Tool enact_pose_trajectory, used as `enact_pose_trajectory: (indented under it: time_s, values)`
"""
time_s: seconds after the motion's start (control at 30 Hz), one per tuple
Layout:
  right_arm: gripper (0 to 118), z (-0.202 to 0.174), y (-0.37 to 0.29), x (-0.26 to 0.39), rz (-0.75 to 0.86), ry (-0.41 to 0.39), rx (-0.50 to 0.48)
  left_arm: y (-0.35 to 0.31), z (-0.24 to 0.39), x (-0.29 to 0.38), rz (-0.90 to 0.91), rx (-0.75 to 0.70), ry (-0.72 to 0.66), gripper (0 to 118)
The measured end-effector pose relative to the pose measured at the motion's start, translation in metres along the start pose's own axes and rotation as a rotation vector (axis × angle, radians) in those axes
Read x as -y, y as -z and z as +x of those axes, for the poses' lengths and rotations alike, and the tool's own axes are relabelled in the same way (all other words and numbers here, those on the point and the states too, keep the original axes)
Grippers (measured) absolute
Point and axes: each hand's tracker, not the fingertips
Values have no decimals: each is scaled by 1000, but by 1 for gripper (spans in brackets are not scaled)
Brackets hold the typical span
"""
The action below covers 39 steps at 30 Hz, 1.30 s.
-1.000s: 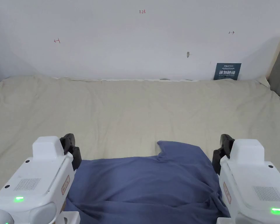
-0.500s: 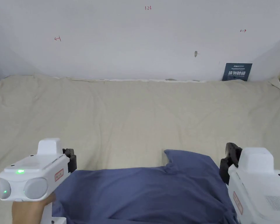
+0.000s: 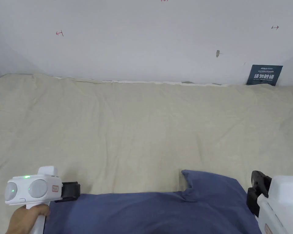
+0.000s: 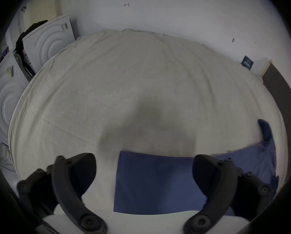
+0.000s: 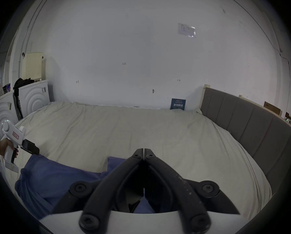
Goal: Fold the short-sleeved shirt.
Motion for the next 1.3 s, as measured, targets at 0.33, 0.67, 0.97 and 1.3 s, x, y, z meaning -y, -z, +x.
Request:
enact_pose_trajectory:
  time_s: [0.33, 0.67, 0.97, 1.3]
  values:
    - [1, 34, 59, 19, -187, 101, 5, -1, 15, 23, 18, 29, 72, 2]
    - [113, 54, 197, 54, -529, 154, 7, -72, 20, 16, 199, 137, 99, 2]
    - [23, 39, 225, 77, -596, 35, -11, -85, 11, 20, 213, 136, 106, 2]
    - [3, 50, 86, 33, -351, 86, -112, -101, -9, 46, 220, 82, 46, 2]
